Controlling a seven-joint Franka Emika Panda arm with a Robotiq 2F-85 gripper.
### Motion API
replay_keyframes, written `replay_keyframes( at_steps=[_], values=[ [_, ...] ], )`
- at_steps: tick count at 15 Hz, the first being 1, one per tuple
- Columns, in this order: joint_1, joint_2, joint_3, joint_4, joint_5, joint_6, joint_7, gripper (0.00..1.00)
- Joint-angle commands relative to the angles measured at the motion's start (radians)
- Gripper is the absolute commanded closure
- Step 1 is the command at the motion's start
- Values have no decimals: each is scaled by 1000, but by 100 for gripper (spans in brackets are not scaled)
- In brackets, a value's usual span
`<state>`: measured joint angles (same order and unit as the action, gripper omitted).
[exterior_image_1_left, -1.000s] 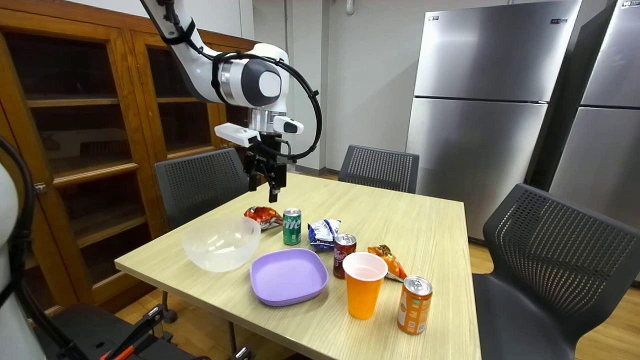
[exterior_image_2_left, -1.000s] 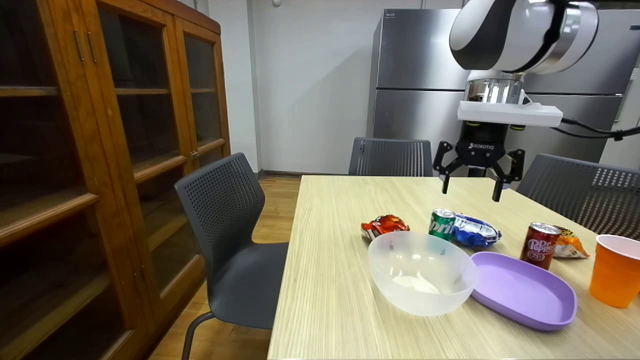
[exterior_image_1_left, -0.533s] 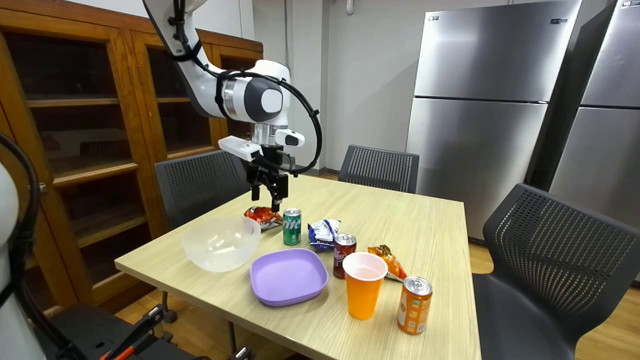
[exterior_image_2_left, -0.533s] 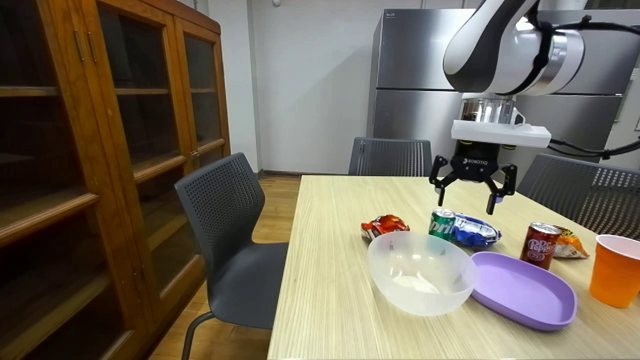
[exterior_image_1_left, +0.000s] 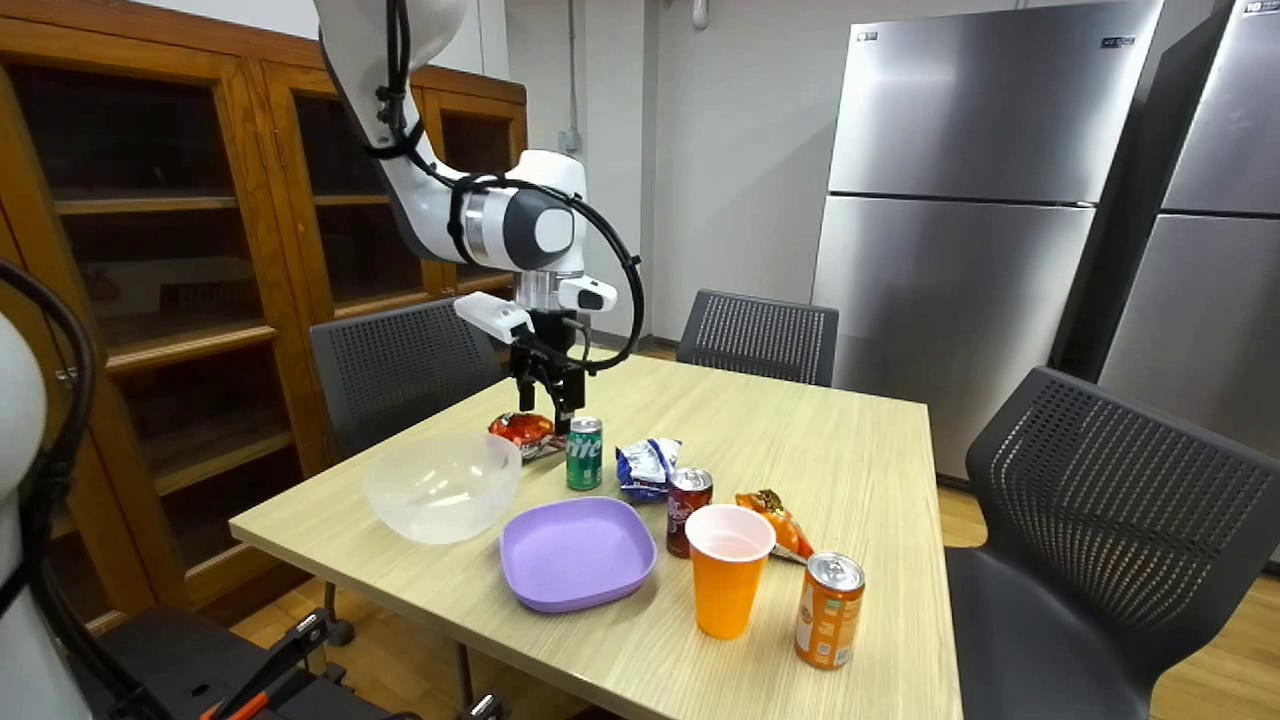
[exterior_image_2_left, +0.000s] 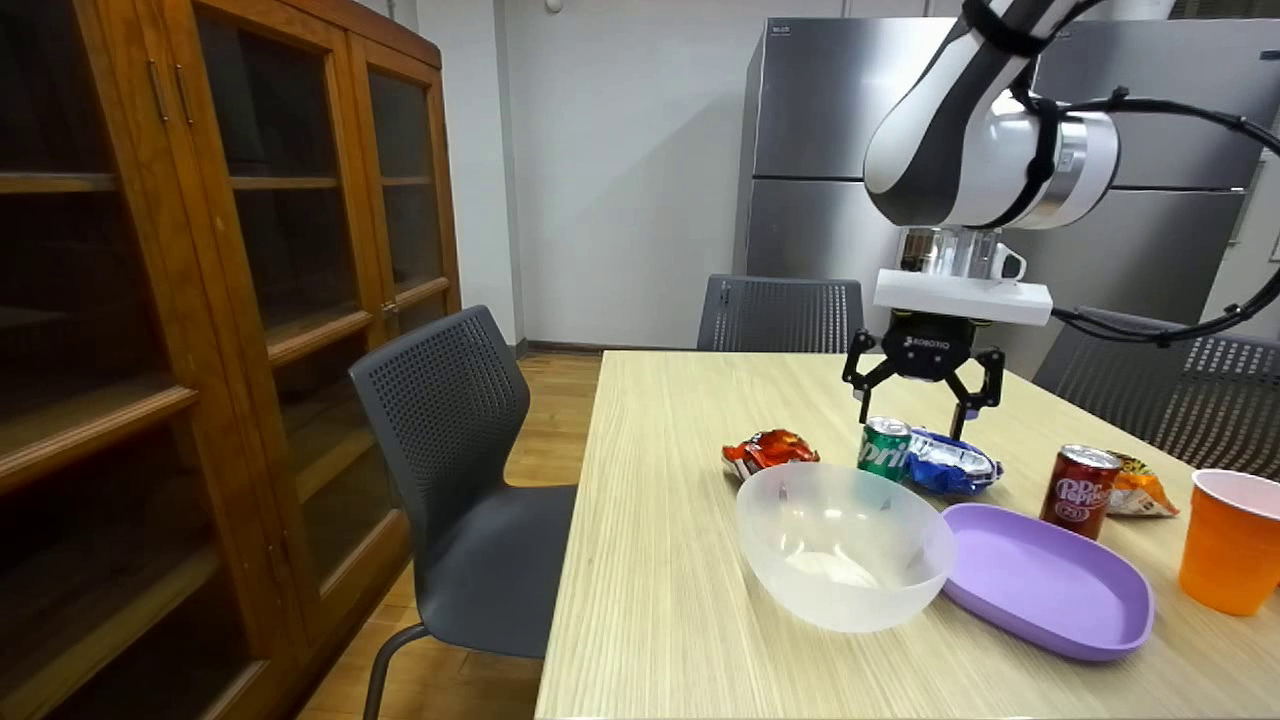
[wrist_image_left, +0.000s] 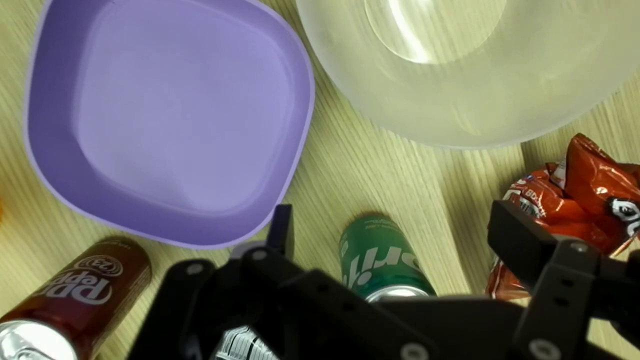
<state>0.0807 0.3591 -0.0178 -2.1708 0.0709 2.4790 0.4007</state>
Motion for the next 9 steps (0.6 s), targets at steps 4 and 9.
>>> replay_keyframes(
  at_steps=[4, 9],
  values=[
    [48, 126, -40, 147, -24, -14, 96, 0],
    [72, 214, -65, 250, -26, -33, 131, 0]
  ],
)
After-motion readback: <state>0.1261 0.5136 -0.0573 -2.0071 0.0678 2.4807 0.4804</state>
